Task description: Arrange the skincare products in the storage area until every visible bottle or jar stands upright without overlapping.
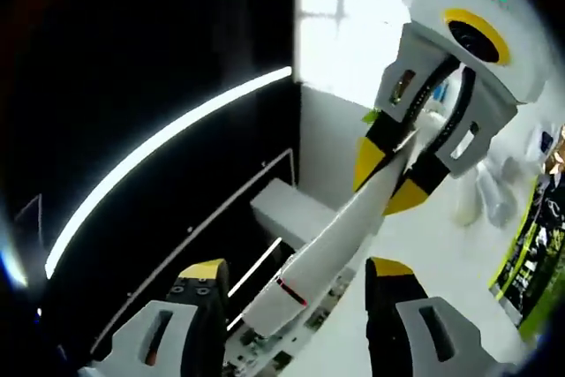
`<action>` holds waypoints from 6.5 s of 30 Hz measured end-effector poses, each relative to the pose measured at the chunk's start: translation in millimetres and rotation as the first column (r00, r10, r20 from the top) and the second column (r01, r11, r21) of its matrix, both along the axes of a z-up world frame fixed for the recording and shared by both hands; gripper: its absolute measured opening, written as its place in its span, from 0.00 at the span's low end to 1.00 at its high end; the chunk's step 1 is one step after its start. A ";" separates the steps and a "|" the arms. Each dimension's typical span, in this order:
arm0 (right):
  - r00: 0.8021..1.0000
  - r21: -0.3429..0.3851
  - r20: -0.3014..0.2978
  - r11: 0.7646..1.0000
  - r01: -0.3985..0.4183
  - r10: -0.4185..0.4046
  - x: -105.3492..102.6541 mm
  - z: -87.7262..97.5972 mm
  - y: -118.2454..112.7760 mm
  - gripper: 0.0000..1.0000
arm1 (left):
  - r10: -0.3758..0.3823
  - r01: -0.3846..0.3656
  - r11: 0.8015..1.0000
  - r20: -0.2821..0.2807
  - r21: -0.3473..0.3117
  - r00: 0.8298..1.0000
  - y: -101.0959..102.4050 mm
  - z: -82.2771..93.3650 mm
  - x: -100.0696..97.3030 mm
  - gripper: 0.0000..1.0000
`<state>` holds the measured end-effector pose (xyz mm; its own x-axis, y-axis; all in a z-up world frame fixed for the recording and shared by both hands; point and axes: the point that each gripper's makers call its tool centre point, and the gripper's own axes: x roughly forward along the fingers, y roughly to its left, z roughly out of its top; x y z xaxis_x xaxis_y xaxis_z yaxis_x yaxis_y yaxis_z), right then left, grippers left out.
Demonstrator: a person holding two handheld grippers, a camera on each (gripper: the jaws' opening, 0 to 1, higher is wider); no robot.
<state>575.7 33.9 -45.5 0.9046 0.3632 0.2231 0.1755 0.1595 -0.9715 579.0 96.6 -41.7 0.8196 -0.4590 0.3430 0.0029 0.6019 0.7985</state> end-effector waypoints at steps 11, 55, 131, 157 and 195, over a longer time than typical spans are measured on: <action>1.000 -0.100 0.015 0.995 0.005 -0.004 5.0 -14.1 15.2 0.10 | 0.119 -0.139 0.943 0.085 0.301 0.989 -17.6 -27.4 5.7 0.47; 0.390 0.990 -0.073 0.116 -0.086 0.918 -14.6 25.9 11.6 0.56 | -0.812 0.096 0.485 -0.407 -0.869 0.418 -7.6 -19.9 -3.5 0.17; 0.133 0.999 0.022 -0.025 0.027 0.991 -37.0 32.0 15.7 0.08 | -0.859 0.343 0.503 -0.503 -0.793 0.095 -54.4 -43.1 -57.2 0.21; -0.018 0.954 -0.288 0.286 -0.086 0.957 -56.2 -30.4 70.5 0.39 | -0.916 0.347 0.400 -0.382 -0.848 0.121 -9.5 -16.0 -56.5 0.15; 0.018 0.840 -0.521 0.516 -0.169 0.853 10.0 -84.9 104.9 0.15 | -0.939 0.255 0.136 -0.043 -0.957 0.340 53.0 24.6 -17.0 0.35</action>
